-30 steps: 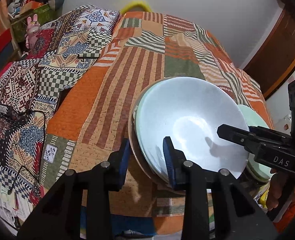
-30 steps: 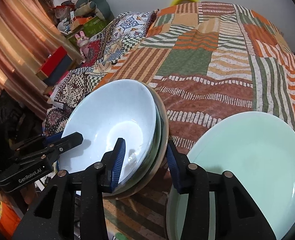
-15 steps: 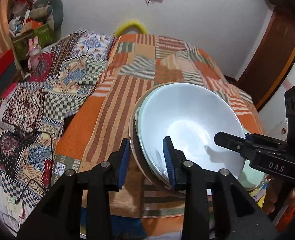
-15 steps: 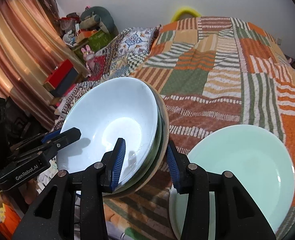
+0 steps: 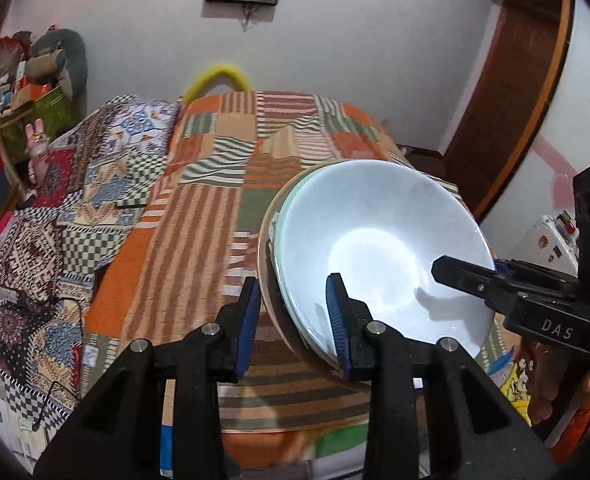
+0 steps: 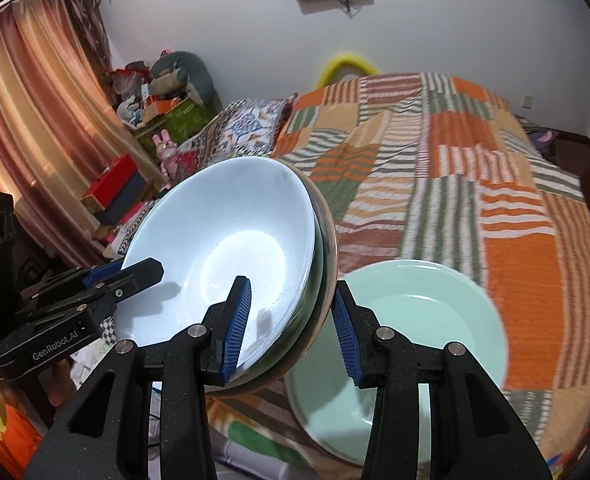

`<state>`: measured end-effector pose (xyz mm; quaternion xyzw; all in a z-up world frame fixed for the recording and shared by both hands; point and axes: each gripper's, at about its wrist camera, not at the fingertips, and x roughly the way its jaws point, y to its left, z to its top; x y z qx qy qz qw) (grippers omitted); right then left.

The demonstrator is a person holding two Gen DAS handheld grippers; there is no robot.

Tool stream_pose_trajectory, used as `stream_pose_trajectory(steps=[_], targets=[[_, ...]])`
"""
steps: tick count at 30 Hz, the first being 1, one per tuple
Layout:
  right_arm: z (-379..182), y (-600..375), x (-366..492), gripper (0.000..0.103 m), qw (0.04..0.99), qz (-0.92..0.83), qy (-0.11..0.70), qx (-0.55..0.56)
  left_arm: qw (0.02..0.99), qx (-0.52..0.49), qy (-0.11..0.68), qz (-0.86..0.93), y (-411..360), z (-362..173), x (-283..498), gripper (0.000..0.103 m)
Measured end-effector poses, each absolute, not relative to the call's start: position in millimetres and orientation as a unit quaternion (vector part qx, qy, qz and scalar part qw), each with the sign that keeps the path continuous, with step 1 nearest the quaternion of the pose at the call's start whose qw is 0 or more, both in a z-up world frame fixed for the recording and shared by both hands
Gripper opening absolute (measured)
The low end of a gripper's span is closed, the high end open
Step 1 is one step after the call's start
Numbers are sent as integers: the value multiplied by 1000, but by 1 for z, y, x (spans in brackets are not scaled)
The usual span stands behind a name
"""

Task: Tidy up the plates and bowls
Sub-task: 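Lower the white bowl into the mint green bowl and hold it there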

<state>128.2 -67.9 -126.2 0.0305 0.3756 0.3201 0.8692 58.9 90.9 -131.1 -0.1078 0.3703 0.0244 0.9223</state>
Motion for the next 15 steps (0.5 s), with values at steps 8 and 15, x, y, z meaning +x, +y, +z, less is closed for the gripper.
stream_pose_trajectory(steps=[8, 15], targets=[[-123, -114, 119, 38, 885, 284, 365, 54, 920, -87, 382, -13, 49, -131, 68, 33], [-134, -142, 114, 38, 886, 258, 378, 70, 912, -75, 403, -36, 24, -142, 80, 33]])
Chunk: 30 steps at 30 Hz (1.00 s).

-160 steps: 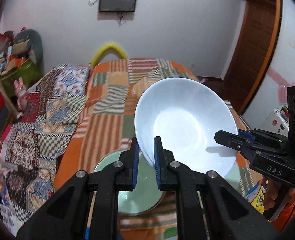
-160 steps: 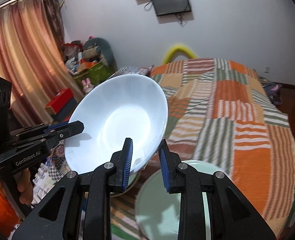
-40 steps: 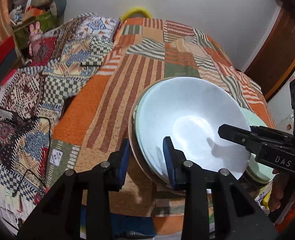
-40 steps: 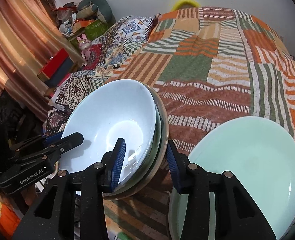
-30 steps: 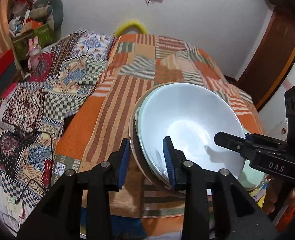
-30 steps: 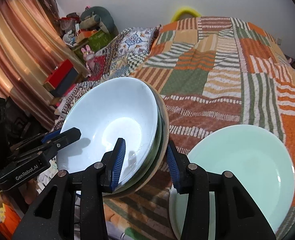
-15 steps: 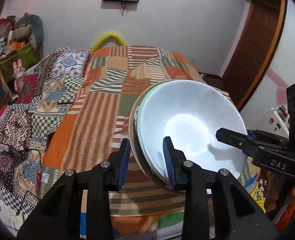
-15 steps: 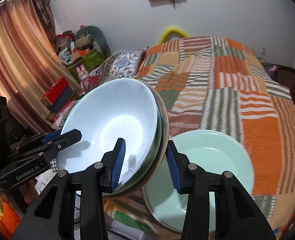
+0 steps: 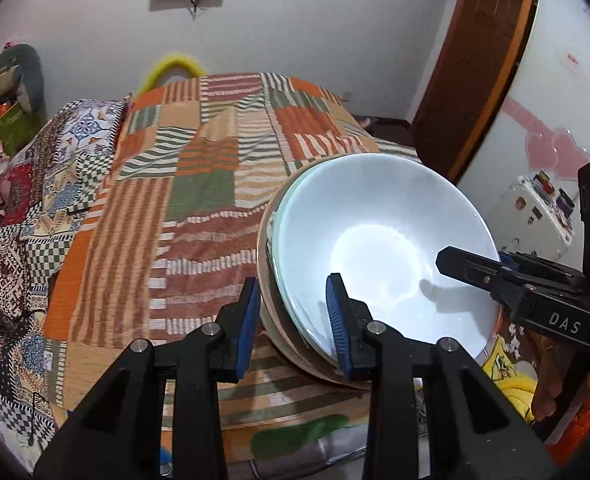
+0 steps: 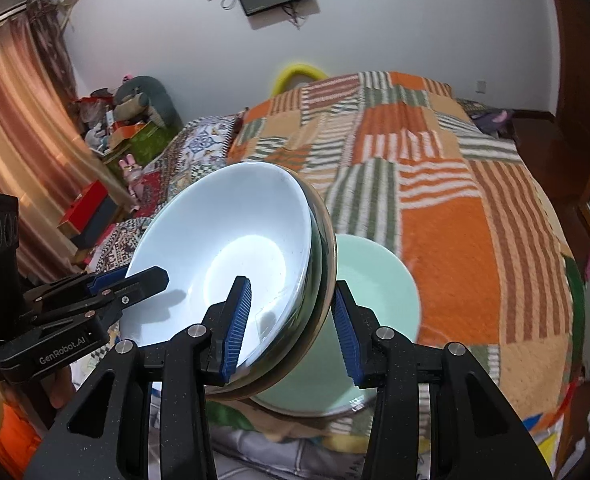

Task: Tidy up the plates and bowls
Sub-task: 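Lower the white bowl into the mint green bowl and hold it there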

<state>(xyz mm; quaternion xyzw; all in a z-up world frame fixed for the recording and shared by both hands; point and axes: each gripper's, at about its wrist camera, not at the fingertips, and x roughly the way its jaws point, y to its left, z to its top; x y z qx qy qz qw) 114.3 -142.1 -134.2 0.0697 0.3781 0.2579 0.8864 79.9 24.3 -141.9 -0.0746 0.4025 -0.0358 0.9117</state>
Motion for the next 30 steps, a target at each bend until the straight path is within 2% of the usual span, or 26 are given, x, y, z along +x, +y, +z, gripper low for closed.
stream_pose_trajectory(steps=[16, 27, 30], targets=[[-164, -165, 123, 38, 876, 232, 414, 87, 887, -62, 454, -48, 4, -180, 109, 33], [-178, -165, 132, 38, 866, 234, 430, 102, 883, -94, 456, -60, 14, -191, 117, 34], [-180, -166, 134, 42, 863, 240, 432, 109, 880, -116, 457, -66, 19, -193, 120, 35]])
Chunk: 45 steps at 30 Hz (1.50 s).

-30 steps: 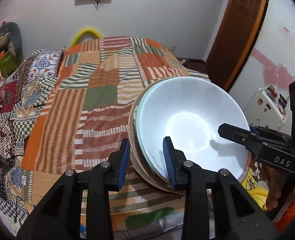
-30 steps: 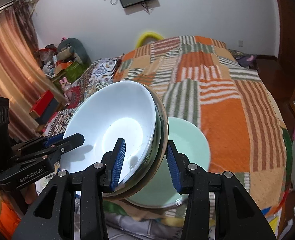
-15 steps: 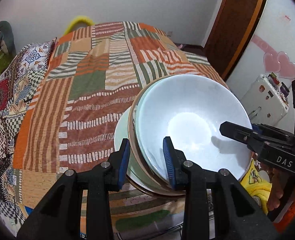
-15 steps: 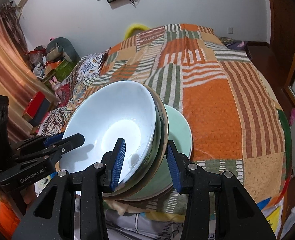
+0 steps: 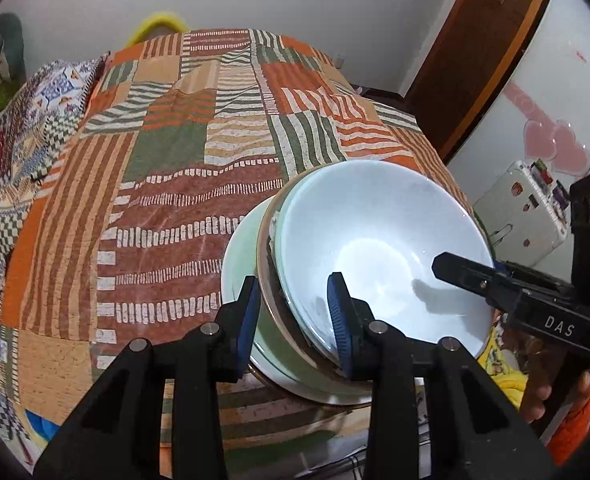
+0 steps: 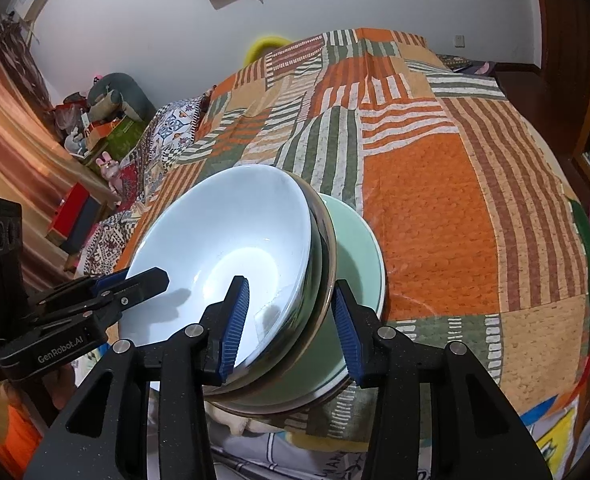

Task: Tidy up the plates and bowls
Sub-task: 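Lower the white bowl into the mint green bowl and hold it there, then open both tools and pull them back from the stack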

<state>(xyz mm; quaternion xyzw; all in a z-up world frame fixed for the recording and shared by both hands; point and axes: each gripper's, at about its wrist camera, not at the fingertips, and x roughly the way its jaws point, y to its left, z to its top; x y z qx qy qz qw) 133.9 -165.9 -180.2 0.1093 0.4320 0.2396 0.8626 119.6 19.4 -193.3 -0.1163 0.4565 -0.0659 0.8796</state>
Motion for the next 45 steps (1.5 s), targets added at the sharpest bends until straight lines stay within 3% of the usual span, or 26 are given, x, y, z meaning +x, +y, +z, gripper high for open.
stream_pose_trajectory(steps=[3, 8, 16, 27, 31, 36, 38, 40, 44, 45], targets=[[-179, -166, 134, 43, 865, 239, 429, 107, 884, -122, 447, -65, 23, -191, 120, 35], [-165, -163, 131, 55, 880, 231, 407, 78, 906, -63, 416, -44, 16, -174, 110, 35], [-146, -167, 122, 56, 891, 232, 382, 74, 918, -62, 390, -37, 18, -151, 97, 35], [-80, -168, 82, 59, 931, 240, 273, 39, 960, -48, 272, -43, 4, -67, 54, 35], [-57, -171, 63, 63, 944, 239, 226, 33, 971, -46, 231, -48, 0, -41, 37, 47], [-30, -175, 42, 64, 955, 240, 174, 29, 980, -48, 188, -47, -1, -15, 18, 53], [-24, -175, 36, 70, 957, 240, 159, 27, 982, -44, 177, -51, -3, -7, 11, 57], [-16, -176, 29, 78, 961, 238, 139, 25, 985, -43, 161, -45, -4, -1, 3, 73], [-8, -174, 16, 79, 963, 243, 113, 20, 988, -45, 140, -39, -3, 5, -9, 88], [-8, -174, 15, 83, 963, 243, 110, 19, 989, -47, 136, -38, -2, 6, -12, 91]])
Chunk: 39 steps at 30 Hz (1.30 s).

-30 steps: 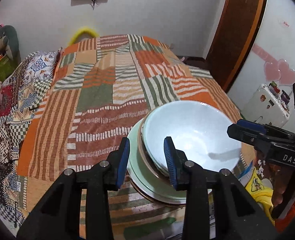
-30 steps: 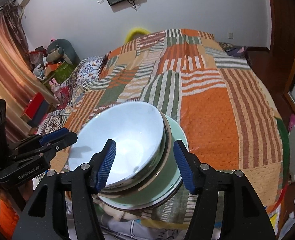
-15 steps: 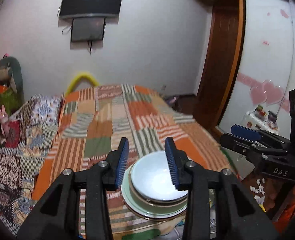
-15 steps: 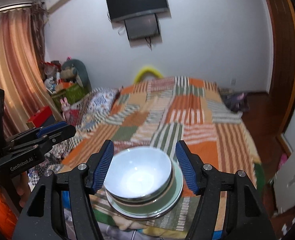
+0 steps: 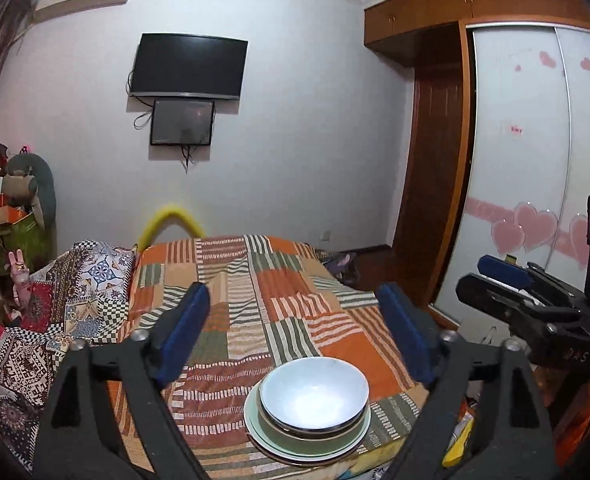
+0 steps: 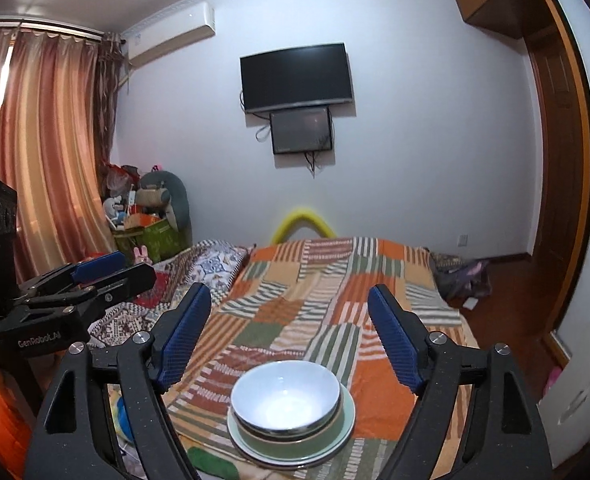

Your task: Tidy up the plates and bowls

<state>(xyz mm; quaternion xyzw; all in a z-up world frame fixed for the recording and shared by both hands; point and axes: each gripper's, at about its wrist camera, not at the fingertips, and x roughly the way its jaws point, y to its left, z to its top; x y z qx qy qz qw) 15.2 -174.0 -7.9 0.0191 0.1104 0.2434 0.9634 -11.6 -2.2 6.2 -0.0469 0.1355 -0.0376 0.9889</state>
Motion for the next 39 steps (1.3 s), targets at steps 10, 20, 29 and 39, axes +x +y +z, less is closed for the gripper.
stream_pose_trajectory(steps=[10, 20, 29, 39], targets=[[-7, -172, 8, 103, 965, 244, 90, 19, 993, -40, 112, -15, -2, 11, -27, 101], [-9, -177, 4, 103, 965, 245, 88, 30, 993, -35, 114, -9, -4, 6, -29, 102], [-10, -179, 2, 103, 965, 246, 88, 33, 993, -28, 114, -5, -7, 5, -27, 102], [-9, -179, 1, 103, 963, 250, 90, 32, 993, -26, 116, -6, -8, 4, -27, 102]])
